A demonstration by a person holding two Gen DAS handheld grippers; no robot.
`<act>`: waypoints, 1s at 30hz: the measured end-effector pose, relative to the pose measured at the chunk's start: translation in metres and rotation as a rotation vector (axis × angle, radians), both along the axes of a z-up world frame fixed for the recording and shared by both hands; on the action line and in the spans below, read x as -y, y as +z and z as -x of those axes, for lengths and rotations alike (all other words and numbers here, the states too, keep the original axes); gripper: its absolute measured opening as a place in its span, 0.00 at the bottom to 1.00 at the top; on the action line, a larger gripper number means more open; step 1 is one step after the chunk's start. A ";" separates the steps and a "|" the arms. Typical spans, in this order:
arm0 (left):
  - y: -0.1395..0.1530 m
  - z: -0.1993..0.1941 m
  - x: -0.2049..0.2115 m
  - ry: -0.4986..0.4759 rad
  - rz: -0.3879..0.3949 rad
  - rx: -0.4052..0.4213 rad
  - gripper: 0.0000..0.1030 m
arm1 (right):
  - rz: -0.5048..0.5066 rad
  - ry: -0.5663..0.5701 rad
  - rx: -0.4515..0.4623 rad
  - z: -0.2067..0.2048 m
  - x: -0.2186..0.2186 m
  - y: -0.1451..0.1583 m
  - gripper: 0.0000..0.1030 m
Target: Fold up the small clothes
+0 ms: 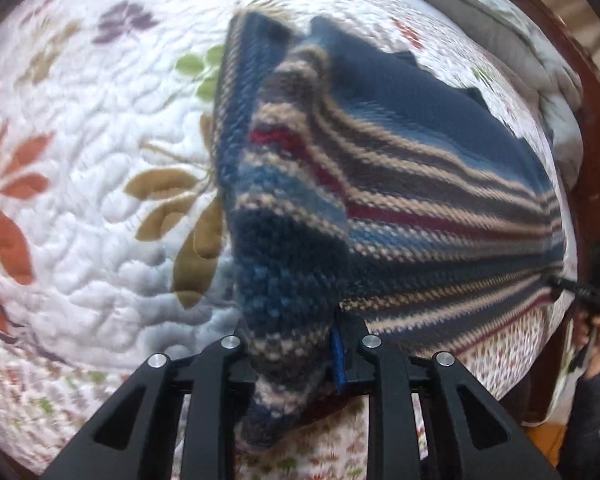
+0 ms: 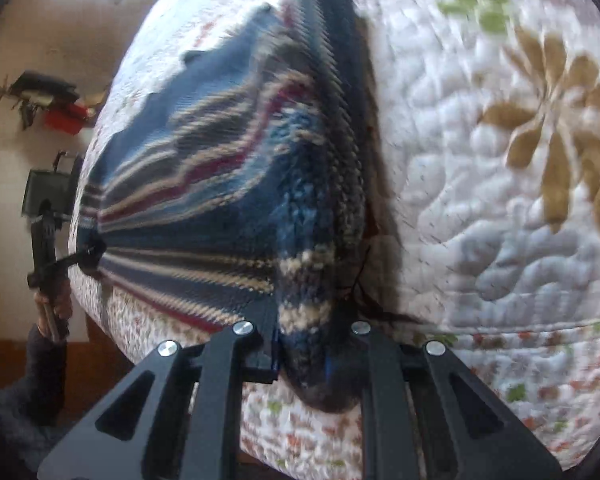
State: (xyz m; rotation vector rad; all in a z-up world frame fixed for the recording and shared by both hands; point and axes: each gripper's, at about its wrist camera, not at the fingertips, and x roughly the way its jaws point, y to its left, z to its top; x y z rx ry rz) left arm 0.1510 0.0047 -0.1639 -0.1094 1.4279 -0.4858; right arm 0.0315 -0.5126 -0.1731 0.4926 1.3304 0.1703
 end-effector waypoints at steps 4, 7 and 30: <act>0.003 0.007 -0.005 -0.019 -0.008 0.017 0.24 | 0.012 -0.004 0.005 -0.002 -0.001 -0.003 0.17; 0.010 0.005 -0.003 -0.020 -0.034 0.005 0.35 | 0.074 0.015 -0.004 0.003 -0.007 0.006 0.40; 0.048 -0.118 0.067 -0.062 -0.202 0.184 0.56 | 0.258 0.166 0.136 -0.179 -0.038 0.056 0.64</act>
